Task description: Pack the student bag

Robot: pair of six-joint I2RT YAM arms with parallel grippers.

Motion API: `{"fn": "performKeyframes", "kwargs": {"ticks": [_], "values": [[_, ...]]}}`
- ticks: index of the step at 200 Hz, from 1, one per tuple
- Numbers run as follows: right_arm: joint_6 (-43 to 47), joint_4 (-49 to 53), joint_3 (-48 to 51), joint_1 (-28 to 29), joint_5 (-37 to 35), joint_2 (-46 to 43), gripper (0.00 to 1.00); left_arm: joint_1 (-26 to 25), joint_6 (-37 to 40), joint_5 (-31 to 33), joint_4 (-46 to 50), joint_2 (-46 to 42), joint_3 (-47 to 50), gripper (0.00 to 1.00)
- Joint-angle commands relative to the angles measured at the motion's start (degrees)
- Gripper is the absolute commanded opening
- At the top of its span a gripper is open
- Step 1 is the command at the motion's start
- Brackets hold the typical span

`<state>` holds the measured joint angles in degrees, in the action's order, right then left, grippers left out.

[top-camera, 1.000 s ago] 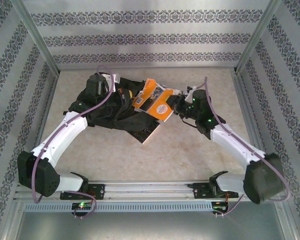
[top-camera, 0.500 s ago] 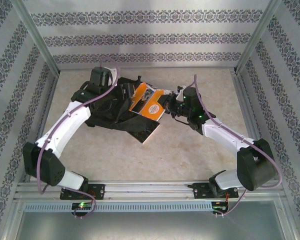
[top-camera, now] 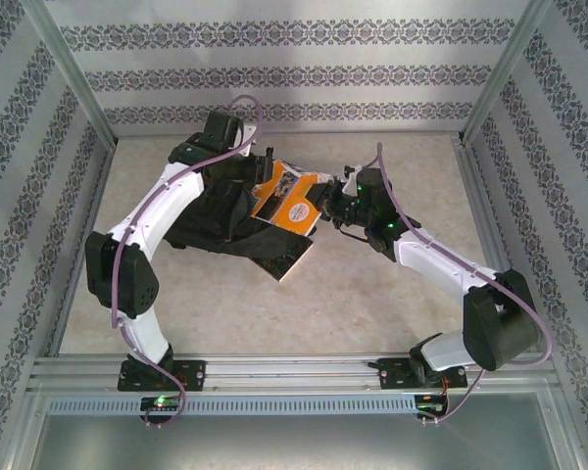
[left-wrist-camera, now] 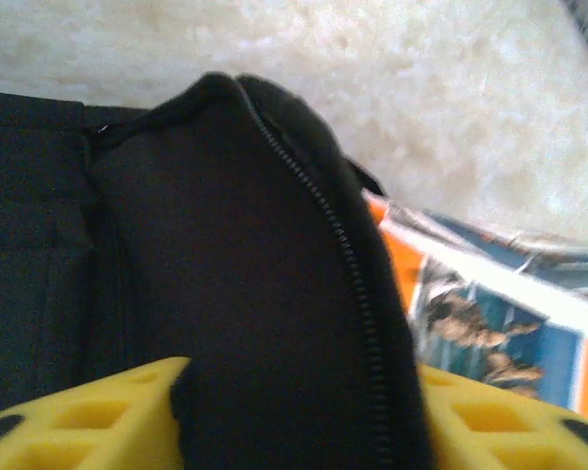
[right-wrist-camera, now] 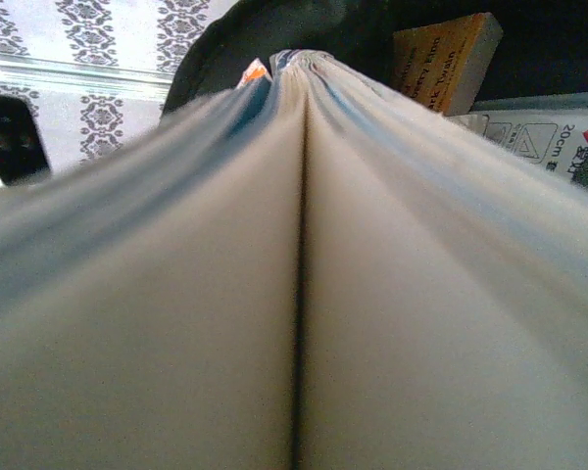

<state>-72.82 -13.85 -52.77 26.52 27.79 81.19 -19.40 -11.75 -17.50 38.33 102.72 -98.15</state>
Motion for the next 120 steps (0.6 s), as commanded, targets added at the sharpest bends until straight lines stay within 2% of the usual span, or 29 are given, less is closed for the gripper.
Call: {"fn": "performKeyframes", "kwargs": {"ticks": [1, 20, 51, 70, 120], "values": [[1.34, -4.08, -2.99, 0.97, 1.78, -0.30, 0.00, -0.05, 2.79, 0.03, 3.49, 0.85, -1.68, 0.36], [2.23, -3.37, -2.93, 0.99, 1.74, -0.71, 0.00, -0.05, 1.30, 1.39, 2.27, 0.27, -1.32, 0.00], [6.82, 2.73, -1.35, 0.99, -0.86, -3.65, 0.00, -0.01, 0.39, 5.91, -3.99, -8.31, 3.93, 0.00], [8.76, 4.85, 0.71, 0.97, -2.03, -4.87, 0.00, 0.10, 0.56, 8.26, -3.97, -12.41, 4.62, 0.00], [9.79, 4.78, 3.37, 0.90, -2.48, -3.05, 0.00, 0.15, 0.60, 9.28, -2.46, -17.39, 4.66, 0.00]]}}
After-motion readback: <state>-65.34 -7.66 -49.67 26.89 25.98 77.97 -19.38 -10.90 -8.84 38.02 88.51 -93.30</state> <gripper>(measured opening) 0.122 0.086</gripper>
